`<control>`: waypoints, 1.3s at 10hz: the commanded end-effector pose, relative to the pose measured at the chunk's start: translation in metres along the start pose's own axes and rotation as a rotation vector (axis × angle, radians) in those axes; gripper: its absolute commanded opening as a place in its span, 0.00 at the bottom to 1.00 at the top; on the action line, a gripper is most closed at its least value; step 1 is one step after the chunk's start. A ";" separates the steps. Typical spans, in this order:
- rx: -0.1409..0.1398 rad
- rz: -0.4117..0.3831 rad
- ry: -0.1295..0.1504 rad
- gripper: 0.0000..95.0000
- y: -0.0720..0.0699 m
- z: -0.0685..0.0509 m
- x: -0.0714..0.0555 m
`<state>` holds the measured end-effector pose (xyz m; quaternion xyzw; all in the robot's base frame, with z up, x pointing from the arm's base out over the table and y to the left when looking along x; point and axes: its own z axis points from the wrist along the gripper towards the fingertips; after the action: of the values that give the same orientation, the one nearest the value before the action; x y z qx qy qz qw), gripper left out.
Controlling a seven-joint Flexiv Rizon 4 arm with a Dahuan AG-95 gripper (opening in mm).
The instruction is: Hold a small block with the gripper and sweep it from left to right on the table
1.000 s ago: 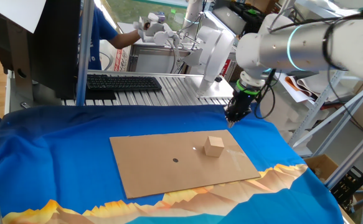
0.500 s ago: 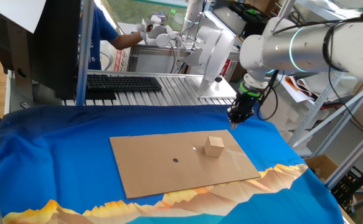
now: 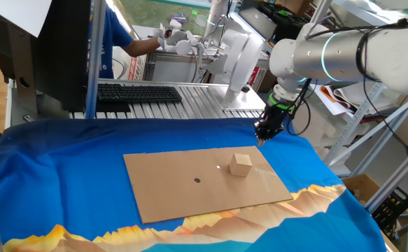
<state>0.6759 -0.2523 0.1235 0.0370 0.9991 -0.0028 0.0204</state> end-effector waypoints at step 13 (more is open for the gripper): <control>-0.002 0.003 0.052 0.00 0.000 -0.001 0.004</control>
<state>0.6689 -0.2516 0.1251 0.0386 0.9991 -0.0044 0.0166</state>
